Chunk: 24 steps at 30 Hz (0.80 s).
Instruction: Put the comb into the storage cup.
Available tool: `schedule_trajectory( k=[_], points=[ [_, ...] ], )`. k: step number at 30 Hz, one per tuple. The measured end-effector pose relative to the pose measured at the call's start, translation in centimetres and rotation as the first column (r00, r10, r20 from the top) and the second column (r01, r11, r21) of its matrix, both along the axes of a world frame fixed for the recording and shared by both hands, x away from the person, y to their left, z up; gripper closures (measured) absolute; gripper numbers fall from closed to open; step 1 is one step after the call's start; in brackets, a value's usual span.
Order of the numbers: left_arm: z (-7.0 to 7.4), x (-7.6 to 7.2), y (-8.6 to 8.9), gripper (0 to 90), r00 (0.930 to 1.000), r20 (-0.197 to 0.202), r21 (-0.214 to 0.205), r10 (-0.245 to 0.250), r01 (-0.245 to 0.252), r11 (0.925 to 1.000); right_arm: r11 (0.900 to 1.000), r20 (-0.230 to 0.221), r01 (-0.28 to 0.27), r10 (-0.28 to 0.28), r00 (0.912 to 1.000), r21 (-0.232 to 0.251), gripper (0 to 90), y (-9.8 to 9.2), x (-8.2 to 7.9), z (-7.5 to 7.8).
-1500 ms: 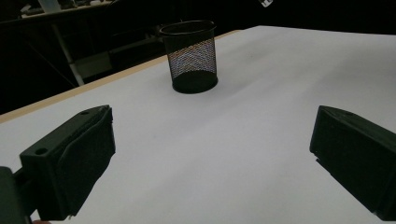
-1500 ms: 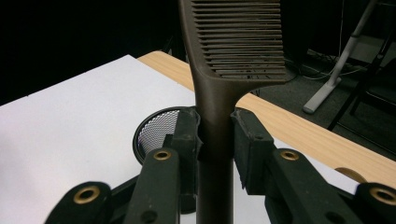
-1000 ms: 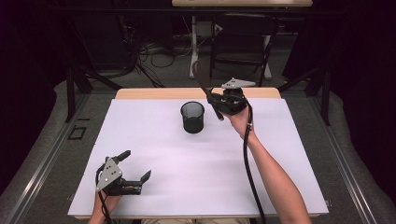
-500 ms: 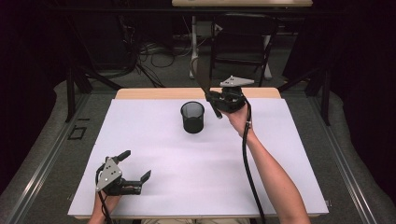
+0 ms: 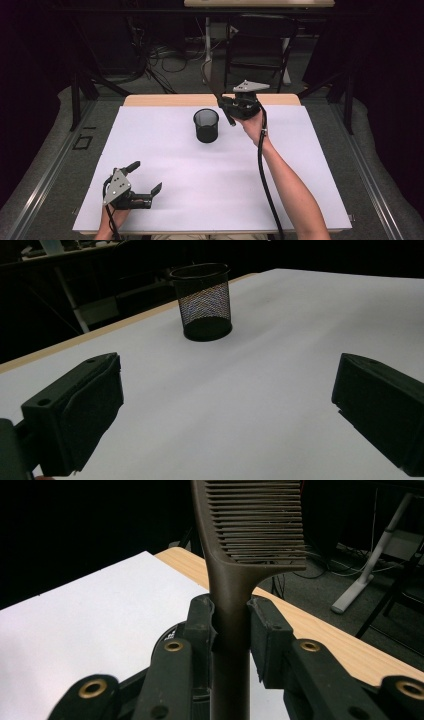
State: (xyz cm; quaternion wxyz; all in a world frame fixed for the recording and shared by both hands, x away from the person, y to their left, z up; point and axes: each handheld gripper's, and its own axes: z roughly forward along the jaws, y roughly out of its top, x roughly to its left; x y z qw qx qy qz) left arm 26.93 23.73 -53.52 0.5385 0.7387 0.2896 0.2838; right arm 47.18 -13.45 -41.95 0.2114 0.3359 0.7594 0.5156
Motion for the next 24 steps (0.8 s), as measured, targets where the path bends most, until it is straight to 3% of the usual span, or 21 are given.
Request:
schedule_trajectory(
  k=[24],
  points=[
    [0.0,0.0,0.0,0.4,1.0000,0.002,0.000,0.002,-0.002,1.0000,0.9996,0.031,-0.001,0.000,0.9995,0.029,72.8,1.7,0.6,-0.1]
  ],
)
